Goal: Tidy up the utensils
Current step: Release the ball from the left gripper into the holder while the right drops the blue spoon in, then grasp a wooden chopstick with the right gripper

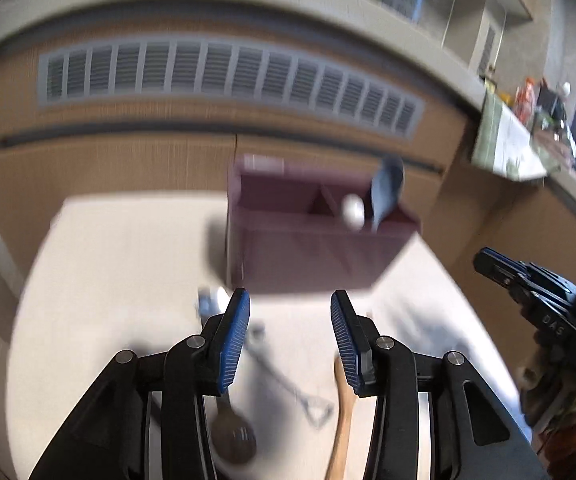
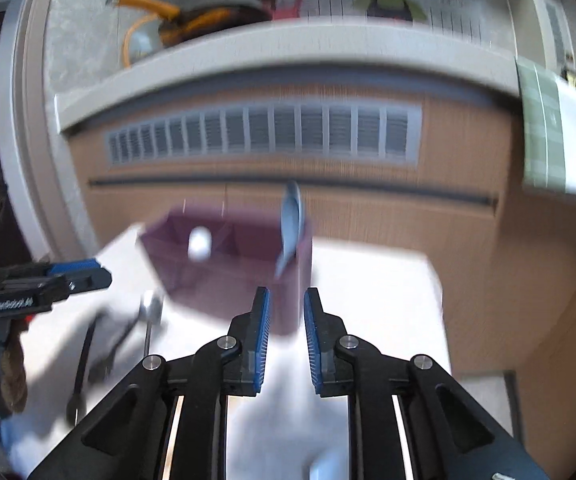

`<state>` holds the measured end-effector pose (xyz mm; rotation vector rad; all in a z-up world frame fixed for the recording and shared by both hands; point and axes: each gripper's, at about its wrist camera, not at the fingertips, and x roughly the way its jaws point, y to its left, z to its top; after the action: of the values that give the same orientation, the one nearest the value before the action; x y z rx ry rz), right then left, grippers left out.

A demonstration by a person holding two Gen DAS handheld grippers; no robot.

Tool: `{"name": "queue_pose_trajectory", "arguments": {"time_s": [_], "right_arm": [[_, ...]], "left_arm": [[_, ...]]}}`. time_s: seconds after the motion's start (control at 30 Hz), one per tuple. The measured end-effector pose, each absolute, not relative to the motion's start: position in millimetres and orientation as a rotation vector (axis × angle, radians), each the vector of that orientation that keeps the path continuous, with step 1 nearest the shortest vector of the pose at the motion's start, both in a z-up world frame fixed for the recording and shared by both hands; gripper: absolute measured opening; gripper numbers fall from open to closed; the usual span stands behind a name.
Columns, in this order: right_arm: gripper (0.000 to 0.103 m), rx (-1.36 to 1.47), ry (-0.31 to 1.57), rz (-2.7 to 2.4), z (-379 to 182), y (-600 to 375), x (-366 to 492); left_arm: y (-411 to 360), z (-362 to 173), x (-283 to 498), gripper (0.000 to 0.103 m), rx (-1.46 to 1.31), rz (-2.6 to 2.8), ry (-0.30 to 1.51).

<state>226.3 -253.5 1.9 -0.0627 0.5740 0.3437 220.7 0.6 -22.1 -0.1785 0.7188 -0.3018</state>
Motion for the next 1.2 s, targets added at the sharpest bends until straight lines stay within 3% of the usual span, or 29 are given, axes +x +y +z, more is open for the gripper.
{"name": "queue_pose_trajectory", "arguments": {"time_s": [0.2,0.4,0.73,1.2], "right_arm": [[0.017,-0.052,0.732,0.264,-50.3,-290.0,179.6],[0.022,0.205,0.918,0.255,-95.0,-323.8,164.5],[0.026,0.087,0.821,0.262,-73.4,-288.9,176.0],[0.023,-0.033,0.935,0.399,-93.4,-193.8,208.6]], "left_arm": [[-19.5,-55.6,185.4,0.043,-0.109,-0.328,0.796],[-29.5,-66.4,168.6,0.043,-0.083,-0.340,0.848],[-20.9,-70.4,166.0,0.043,-0.090,-0.297,0.875],[-9.2,-74.1,165.3,0.043,-0.128,-0.291,0.873]]}}
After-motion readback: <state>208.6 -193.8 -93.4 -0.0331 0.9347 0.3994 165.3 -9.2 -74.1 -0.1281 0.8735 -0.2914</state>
